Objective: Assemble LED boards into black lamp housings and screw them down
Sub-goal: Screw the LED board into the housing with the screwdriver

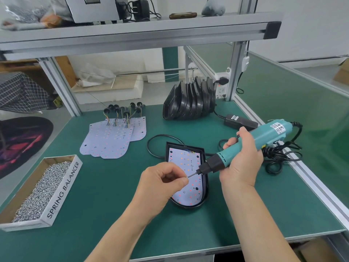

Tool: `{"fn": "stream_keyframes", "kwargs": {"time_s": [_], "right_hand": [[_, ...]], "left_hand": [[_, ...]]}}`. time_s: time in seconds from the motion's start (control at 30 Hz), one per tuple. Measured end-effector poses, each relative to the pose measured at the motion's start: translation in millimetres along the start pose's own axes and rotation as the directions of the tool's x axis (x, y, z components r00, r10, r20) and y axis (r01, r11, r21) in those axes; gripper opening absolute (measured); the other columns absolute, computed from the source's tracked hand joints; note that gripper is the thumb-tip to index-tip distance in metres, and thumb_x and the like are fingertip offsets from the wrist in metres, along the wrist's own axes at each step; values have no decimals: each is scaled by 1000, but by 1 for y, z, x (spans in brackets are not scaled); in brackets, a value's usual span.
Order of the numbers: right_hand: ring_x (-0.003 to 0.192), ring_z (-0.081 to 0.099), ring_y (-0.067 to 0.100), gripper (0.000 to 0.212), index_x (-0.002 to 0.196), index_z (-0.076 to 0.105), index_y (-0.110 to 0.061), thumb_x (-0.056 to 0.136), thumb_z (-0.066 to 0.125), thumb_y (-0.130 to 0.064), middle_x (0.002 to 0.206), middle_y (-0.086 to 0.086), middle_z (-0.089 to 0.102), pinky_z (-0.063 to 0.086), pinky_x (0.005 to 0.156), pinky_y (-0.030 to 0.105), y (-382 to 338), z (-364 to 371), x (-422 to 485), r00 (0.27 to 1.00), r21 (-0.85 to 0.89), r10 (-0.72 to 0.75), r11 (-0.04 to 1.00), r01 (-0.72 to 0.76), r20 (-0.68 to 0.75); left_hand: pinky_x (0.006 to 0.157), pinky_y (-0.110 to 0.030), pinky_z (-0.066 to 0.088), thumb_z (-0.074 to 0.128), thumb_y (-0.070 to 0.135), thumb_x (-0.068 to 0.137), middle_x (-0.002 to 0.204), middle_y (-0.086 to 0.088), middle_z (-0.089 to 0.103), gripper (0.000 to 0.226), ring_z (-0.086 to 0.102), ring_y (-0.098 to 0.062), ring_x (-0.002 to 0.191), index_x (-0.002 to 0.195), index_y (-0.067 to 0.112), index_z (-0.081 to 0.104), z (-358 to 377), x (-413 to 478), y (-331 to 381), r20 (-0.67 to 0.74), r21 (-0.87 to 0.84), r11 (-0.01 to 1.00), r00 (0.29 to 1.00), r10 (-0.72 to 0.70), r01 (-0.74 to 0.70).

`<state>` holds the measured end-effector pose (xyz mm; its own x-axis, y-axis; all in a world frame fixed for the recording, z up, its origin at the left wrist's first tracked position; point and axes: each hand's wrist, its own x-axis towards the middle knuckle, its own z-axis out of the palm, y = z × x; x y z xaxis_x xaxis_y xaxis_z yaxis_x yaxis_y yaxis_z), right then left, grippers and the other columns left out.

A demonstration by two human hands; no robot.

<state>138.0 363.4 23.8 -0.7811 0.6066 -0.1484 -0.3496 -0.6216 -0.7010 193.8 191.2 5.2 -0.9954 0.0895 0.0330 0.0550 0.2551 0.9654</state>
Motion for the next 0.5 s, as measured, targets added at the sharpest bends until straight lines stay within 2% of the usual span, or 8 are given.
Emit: {"fn": "stream_keyframes", "kwargs": {"time_s": [0.1,0.17,0.27,0.33,0.5], "right_hand": [[45,51,7,17,92,50,-13,92,67,-16,51,-10,54,45,47,18,0,0,0,1000,-4,-6,1000,6,0],[46,49,10,18,93,49,-13,92,67,-17,52,-6,52,44,48,19,1,-1,0,1000,-15,-3,1000,3,-1],[45,48,11,18,92,50,-13,92,67,-18,51,-4,51,43,47,19,3,-1,0,1000,-31,-3,1000,3,-9],[44,48,10,18,90,49,-14,92,66,-16,50,-5,51,43,46,18,4,0,0,1000,-24,-7,1000,7,-19],[45,48,11,18,90,49,-15,92,66,-17,51,-4,51,42,46,18,8,0,1,1000,-41,-5,999,4,-28]], "left_hand": [[63,-22,49,77,1,81,68,2,67,23,57,-9,63,69,20,72,1,-1,2,-19,41,999,1000,16,-15],[62,-19,47,76,-1,79,69,5,65,27,55,-8,61,66,22,70,3,-3,3,-50,148,984,993,105,-97],[60,-20,43,74,-4,79,69,7,57,26,52,-13,63,67,18,65,7,-6,3,-48,387,873,939,341,-297],[60,-22,42,73,-4,80,70,8,54,23,50,-16,65,68,13,63,10,-6,1,-32,483,789,893,448,-379],[61,-27,42,70,-6,81,68,4,52,21,48,-18,66,68,8,61,13,-7,-10,-57,547,708,824,563,-446]]}}
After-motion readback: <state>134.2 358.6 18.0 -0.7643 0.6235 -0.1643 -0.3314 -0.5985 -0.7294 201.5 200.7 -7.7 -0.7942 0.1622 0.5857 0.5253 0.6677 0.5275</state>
